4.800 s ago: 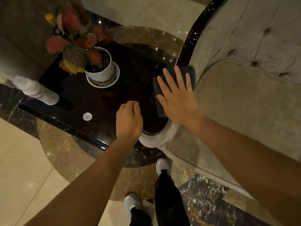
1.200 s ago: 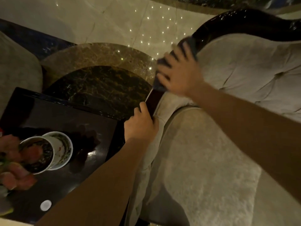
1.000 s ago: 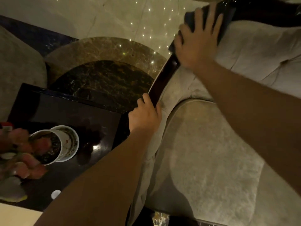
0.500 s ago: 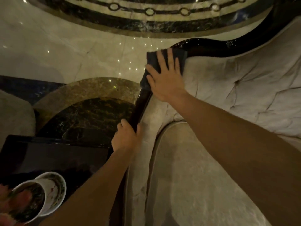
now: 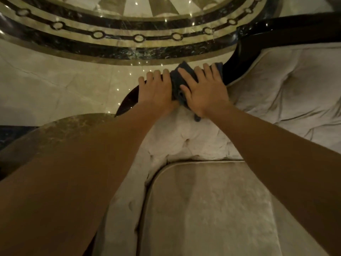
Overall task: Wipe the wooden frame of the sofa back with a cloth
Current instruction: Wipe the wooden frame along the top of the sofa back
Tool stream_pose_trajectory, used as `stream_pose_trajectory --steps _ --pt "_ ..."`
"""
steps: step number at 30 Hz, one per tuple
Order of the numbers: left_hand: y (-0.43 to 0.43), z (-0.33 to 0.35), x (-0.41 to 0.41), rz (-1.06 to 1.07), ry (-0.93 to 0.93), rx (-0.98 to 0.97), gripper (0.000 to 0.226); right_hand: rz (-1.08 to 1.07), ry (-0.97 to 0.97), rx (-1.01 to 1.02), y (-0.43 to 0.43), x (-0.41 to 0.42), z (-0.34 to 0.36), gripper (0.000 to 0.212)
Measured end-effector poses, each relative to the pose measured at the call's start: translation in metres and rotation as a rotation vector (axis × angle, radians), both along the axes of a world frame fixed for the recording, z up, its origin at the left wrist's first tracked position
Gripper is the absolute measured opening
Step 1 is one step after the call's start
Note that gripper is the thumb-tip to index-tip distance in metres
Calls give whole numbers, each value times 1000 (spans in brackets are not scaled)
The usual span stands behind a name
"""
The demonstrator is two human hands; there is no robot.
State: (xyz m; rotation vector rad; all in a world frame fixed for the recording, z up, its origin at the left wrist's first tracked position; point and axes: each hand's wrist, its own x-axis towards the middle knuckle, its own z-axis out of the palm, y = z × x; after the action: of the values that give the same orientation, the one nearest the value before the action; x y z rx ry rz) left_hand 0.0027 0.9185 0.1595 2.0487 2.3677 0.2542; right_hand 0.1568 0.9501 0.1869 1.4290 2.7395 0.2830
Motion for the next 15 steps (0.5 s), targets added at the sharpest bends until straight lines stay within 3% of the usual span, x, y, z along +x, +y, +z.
stream_pose_trajectory --steps 7,9,13,15 --pt "16 -1 8 40 31 -41 94 -57 -586 79 8 8 36 62" --pt "15 2 9 9 37 -71 90 -54 -809 108 12 9 50 61" --pt "14 8 9 -14 57 -101 81 35 -1407 236 21 3 95 39" --pt "14 9 7 -18 40 -117 77 21 -1497 343 22 -2 108 50"
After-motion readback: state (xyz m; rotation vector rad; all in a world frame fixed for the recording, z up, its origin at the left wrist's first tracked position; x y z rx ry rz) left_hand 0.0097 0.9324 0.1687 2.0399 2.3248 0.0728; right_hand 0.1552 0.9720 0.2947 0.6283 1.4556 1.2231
